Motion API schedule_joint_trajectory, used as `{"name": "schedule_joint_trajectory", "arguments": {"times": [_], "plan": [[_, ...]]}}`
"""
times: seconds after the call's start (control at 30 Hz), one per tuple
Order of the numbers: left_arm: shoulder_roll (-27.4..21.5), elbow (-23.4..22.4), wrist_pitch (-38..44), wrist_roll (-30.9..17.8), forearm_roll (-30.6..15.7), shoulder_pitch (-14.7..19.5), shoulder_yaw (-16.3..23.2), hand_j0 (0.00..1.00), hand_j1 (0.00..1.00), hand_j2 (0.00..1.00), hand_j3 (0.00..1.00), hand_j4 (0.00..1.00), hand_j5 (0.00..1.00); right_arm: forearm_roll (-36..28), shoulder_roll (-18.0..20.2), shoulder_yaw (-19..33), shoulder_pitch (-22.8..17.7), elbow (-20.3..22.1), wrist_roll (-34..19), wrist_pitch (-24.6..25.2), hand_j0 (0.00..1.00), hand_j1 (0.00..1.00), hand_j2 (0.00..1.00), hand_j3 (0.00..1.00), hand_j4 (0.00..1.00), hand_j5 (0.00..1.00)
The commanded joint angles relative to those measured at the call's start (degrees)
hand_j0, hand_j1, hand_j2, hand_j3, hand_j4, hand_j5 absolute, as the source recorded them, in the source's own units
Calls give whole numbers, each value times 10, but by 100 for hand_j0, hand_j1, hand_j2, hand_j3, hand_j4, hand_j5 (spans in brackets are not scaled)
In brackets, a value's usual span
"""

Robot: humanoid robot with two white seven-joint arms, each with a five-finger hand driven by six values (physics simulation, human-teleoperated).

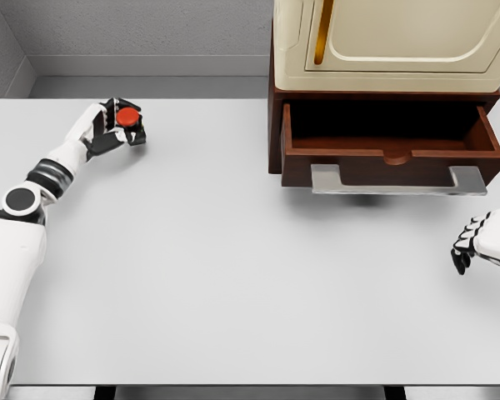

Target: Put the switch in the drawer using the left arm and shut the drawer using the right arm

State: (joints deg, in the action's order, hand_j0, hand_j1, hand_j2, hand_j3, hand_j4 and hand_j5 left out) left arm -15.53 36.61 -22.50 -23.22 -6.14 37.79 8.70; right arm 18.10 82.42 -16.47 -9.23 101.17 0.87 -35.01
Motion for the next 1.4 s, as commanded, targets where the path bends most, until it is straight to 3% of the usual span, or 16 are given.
{"name": "schedule_joint_trajectory", "arguments": {"times": [0.0,0.6,0.97,1.37], "plan": [[-1,5,1,-2,-4,-1,1,42,42,42,42,42,42,-3,1,0,0,0,0,0,29,29,29,29,29,29],[-23,181,2,-16,-2,-45,14,41,41,41,41,41,41,-3,1,0,0,0,0,0,28,28,28,28,28,28],[-52,271,2,-28,-11,-65,53,42,42,42,42,42,42,-3,1,0,1,0,0,0,28,28,28,28,28,28],[-57,366,4,-28,-11,-105,54,41,41,41,41,41,41,-3,1,0,1,0,0,0,28,28,28,28,28,28]]}}
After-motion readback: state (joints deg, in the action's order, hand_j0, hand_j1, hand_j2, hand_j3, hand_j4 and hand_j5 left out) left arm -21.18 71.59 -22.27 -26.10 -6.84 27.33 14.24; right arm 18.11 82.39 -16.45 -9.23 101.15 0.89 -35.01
